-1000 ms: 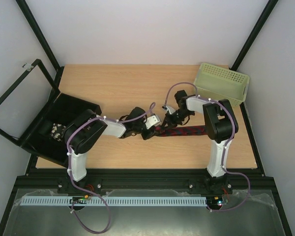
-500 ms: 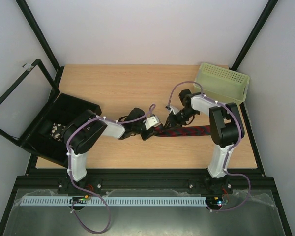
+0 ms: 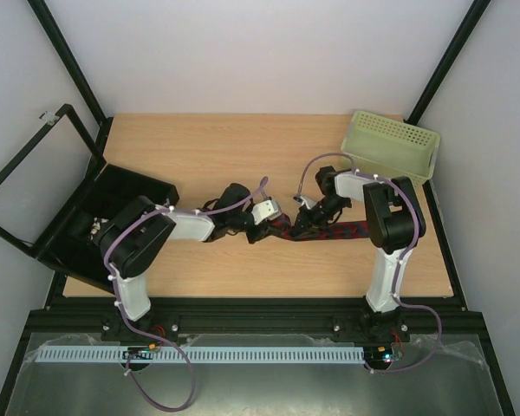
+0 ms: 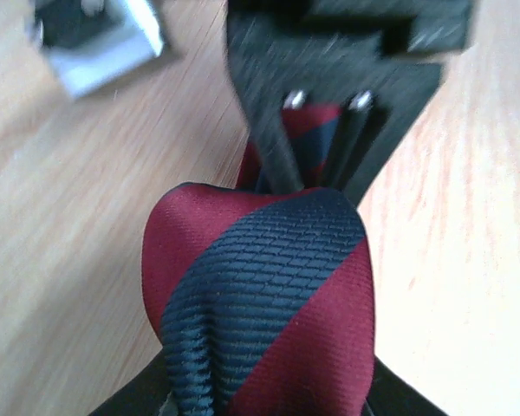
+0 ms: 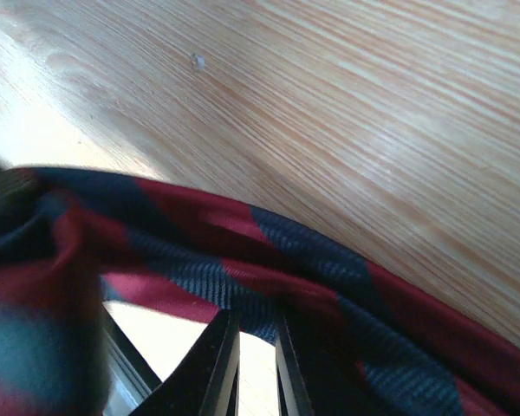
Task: Roll the ties
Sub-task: Roll the tie at the center of the board.
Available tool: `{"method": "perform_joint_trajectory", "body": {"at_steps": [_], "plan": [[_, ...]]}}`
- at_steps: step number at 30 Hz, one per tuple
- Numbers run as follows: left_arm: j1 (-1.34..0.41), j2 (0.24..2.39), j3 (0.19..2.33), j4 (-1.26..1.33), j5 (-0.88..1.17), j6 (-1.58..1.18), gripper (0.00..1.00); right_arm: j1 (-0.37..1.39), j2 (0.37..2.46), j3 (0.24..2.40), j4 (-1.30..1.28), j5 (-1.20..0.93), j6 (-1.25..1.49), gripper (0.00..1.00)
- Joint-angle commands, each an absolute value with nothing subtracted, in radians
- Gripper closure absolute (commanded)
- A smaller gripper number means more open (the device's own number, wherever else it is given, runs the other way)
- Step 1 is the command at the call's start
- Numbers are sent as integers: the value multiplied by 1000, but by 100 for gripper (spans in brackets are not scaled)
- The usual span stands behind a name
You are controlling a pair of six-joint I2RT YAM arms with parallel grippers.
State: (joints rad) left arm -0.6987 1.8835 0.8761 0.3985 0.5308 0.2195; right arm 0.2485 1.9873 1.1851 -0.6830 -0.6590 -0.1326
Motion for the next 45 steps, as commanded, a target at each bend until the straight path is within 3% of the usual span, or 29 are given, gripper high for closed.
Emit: {"method": "perform_joint_trajectory", "body": {"at_steps": [1, 11, 14, 20, 24, 30, 39, 43, 45], "plan": [[-686, 1794, 876, 336, 629, 366, 79, 232, 2054, 1170, -676, -520, -143, 85], [-691, 1900, 902, 113, 492, 572, 79, 207, 2081, 1209, -679, -506, -154, 84], [-697, 1939, 926, 76, 456, 560, 78, 201, 2067, 1232, -706, -546, -171, 77], [-713, 1982, 951, 36, 424, 547, 78, 199, 1960, 1250, -765, -753, -176, 51], [-718, 1992, 951, 31, 420, 542, 77, 215, 1949, 1277, -808, -900, -164, 49], [-721, 1990, 947, 30, 422, 538, 77, 268, 1989, 1313, -790, -867, -128, 49], [-723, 1990, 947, 36, 416, 519, 76, 294, 2049, 1313, -794, -768, -158, 66], [-723, 1993, 949, 39, 415, 510, 76, 293, 2069, 1318, -801, -723, -190, 94], [-723, 1992, 951, 41, 416, 510, 75, 293, 2074, 1317, -791, -698, -196, 99]]}}
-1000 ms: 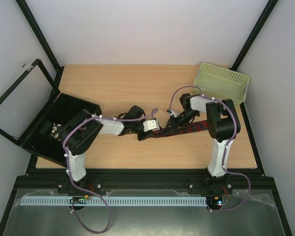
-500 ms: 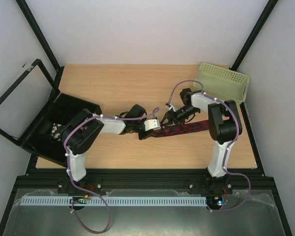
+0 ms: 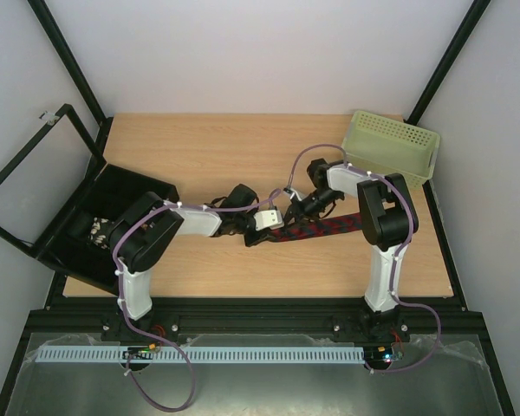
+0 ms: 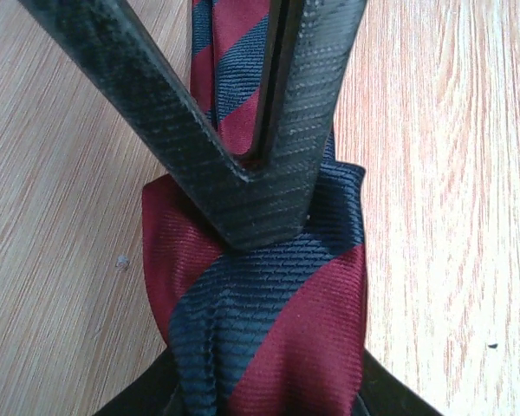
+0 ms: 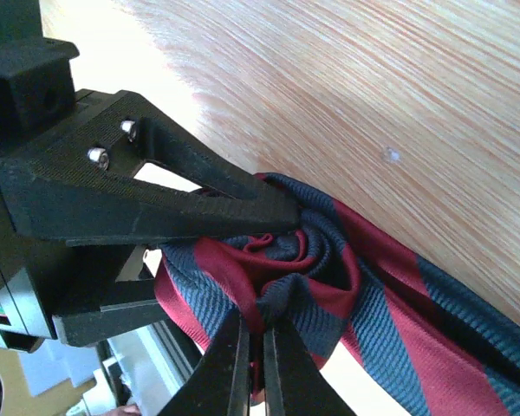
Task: Roll the ties
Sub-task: Roll the tie at the center of the board.
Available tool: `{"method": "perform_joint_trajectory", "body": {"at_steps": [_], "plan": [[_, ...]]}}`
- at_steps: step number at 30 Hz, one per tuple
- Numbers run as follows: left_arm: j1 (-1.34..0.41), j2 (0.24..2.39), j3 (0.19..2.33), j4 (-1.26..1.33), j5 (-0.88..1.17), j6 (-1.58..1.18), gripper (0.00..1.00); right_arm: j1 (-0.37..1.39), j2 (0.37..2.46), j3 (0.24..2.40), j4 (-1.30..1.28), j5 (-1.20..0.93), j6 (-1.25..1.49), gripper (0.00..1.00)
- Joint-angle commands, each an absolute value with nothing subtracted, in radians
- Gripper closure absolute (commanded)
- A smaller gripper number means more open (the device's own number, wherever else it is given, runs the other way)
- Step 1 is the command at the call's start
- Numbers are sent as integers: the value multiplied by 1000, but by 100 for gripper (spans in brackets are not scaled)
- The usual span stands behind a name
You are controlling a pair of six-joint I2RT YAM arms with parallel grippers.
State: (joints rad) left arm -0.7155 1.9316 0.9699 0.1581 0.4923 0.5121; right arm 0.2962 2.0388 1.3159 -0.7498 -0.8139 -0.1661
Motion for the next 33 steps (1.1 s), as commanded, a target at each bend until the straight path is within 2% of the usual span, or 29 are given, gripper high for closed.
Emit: {"method": "perform_joint_trajectory", "body": {"at_steps": [1, 4, 8, 11, 16, 22, 26, 30, 33], "plan": [[-723, 1993, 952, 40, 416, 509, 75, 293, 2074, 1317, -785, -685, -199, 99], [-720, 1986, 954, 40, 421, 506, 67, 292, 2068, 1306, -762, -642, -204, 99], [-703, 1912, 935, 91, 505, 487, 41, 289, 2062, 1274, -730, -584, -216, 99], [-701, 1844, 910, 170, 535, 439, 30, 286, 2051, 1238, -703, -542, -223, 99], [-702, 1798, 872, 288, 537, 329, 22, 268, 2041, 1177, -648, -461, -231, 99], [-709, 1858, 864, 412, 562, 190, 19, 259, 2046, 1156, -614, -458, -211, 99], [-724, 1925, 898, 494, 572, 102, 20, 260, 2058, 1150, -595, -473, -183, 99], [-749, 1981, 926, 543, 561, 61, 28, 260, 2062, 1146, -580, -477, -171, 99], [-775, 2006, 919, 544, 515, 88, 44, 260, 2062, 1157, -585, -484, -167, 99]]}}
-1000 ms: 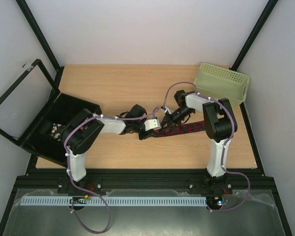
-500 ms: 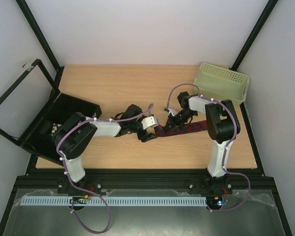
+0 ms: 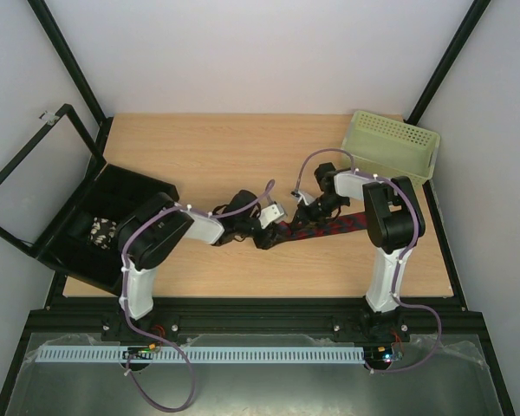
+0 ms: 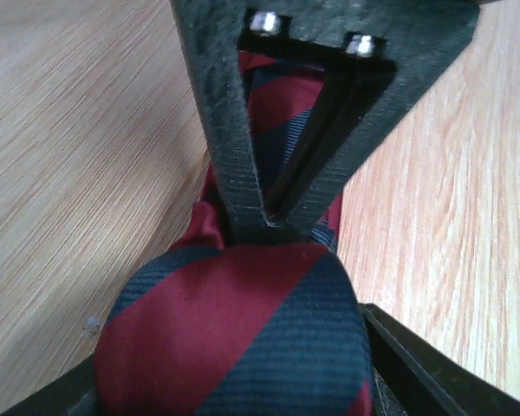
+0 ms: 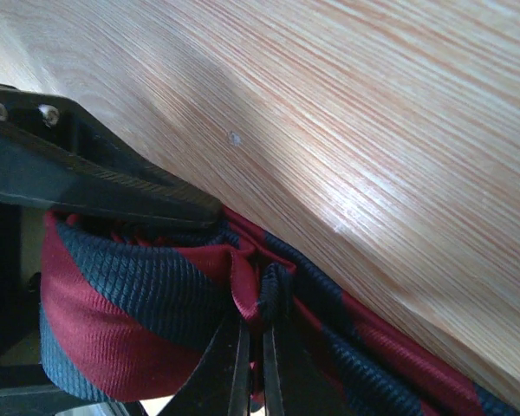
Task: Roll the ties
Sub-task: Roll the tie at the center of the board.
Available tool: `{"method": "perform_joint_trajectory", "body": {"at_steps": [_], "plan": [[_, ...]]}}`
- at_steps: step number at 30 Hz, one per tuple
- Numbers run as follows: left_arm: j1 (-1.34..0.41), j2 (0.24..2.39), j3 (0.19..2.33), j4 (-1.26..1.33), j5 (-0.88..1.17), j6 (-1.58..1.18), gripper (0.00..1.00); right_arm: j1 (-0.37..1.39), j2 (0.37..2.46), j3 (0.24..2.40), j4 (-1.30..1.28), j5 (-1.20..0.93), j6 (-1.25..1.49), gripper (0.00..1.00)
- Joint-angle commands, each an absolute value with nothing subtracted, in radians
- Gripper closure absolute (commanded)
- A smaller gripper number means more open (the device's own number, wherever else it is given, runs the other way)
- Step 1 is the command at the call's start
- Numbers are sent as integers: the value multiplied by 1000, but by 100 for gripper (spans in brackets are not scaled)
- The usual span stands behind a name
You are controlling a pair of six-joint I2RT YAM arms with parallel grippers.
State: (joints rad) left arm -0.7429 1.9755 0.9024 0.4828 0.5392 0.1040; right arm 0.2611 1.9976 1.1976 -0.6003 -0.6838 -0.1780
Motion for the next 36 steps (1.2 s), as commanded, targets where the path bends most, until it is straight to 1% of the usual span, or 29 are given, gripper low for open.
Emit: {"method": "perform_joint_trajectory", "body": {"at_steps": [1, 3, 6, 7, 11, 14, 18, 23, 26, 28, 31, 35, 36], "plan": [[-780, 2010, 920, 529, 497, 111, 50, 260, 2058, 1160, -588, -489, -166, 99], [-790, 2013, 917, 483, 453, 161, 61, 258, 2047, 1167, -600, -505, -167, 98], [-791, 1992, 885, 428, 380, 233, 73, 249, 2027, 1194, -649, -538, -176, 86], [-791, 1985, 873, 410, 361, 257, 75, 243, 2019, 1207, -670, -555, -180, 82], [-796, 1956, 829, 351, 322, 340, 76, 227, 1973, 1260, -767, -652, -206, 61], [-800, 1962, 839, 306, 295, 359, 75, 228, 1941, 1289, -831, -743, -212, 53], [-806, 1967, 854, 282, 284, 368, 75, 230, 1934, 1302, -892, -838, -213, 51], [-809, 1970, 863, 267, 284, 370, 74, 248, 1911, 1292, -883, -879, -185, 50], [-812, 1970, 864, 267, 284, 369, 74, 274, 1931, 1279, -847, -835, -167, 53], [-814, 1970, 867, 265, 284, 368, 73, 279, 1962, 1278, -816, -805, -145, 57], [-813, 1970, 867, 260, 283, 372, 73, 279, 1987, 1281, -772, -745, -108, 71], [-814, 1972, 861, 255, 281, 382, 73, 274, 1971, 1274, -759, -658, -103, 96], [-815, 1970, 861, 255, 281, 382, 72, 269, 1970, 1265, -759, -647, -106, 98]]}}
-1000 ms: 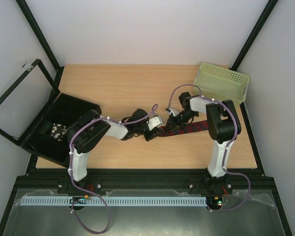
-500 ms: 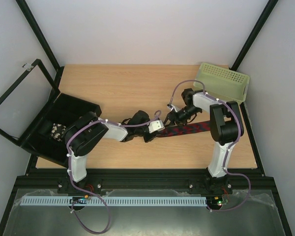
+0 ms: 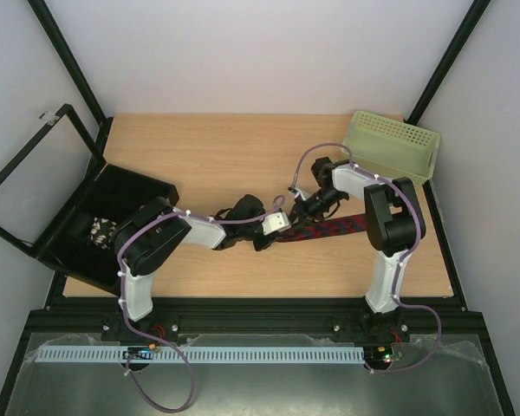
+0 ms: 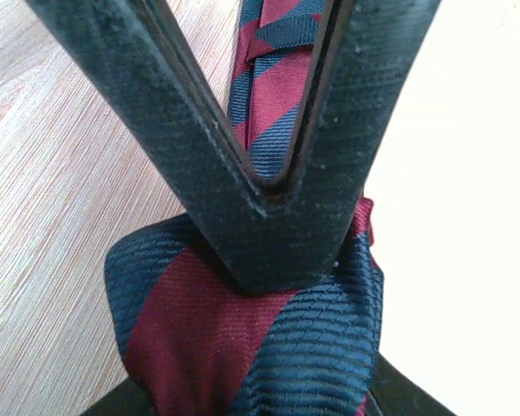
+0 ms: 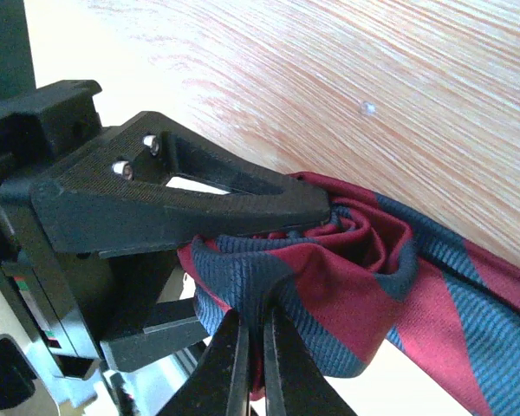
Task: Roll the ties
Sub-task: Roll the tie at the center of the board.
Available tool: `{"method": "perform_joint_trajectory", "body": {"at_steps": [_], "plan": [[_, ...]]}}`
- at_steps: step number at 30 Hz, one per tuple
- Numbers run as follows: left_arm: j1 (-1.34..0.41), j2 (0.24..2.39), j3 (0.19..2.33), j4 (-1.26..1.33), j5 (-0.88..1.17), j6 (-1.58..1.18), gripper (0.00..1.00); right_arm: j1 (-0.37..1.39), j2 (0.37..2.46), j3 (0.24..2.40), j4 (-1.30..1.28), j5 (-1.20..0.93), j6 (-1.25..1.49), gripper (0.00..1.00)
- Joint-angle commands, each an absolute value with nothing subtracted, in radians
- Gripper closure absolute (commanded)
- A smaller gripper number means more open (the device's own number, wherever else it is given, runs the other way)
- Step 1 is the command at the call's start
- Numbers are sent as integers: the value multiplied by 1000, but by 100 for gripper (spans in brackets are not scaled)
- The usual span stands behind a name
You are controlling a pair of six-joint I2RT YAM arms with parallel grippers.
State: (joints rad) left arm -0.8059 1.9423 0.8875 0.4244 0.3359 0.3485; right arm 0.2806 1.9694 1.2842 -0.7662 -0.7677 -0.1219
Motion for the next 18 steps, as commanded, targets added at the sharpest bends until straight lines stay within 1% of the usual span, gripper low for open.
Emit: {"method": "perform_joint_trajectory", "body": {"at_steps": [1, 3, 6, 7, 10, 13, 16, 18], "plan": [[-815, 1970, 862, 255, 282, 383, 72, 262, 1969, 1257, -761, -639, -108, 99], [-814, 1974, 882, 242, 292, 385, 66, 244, 1973, 1234, -757, -622, -107, 99], [-810, 1963, 921, 238, 322, 380, 46, 219, 1981, 1213, -747, -601, -117, 99], [-809, 1953, 933, 244, 337, 372, 41, 212, 1984, 1204, -741, -591, -122, 99], [-807, 1906, 958, 273, 398, 349, 32, 197, 1996, 1190, -731, -552, -152, 99], [-807, 1872, 970, 298, 448, 322, 27, 179, 2000, 1166, -707, -486, -177, 99], [-806, 1871, 975, 310, 457, 289, 25, 172, 2003, 1147, -674, -423, -194, 99], [-805, 1875, 970, 324, 456, 270, 25, 173, 2014, 1146, -666, -431, -189, 99]]}}
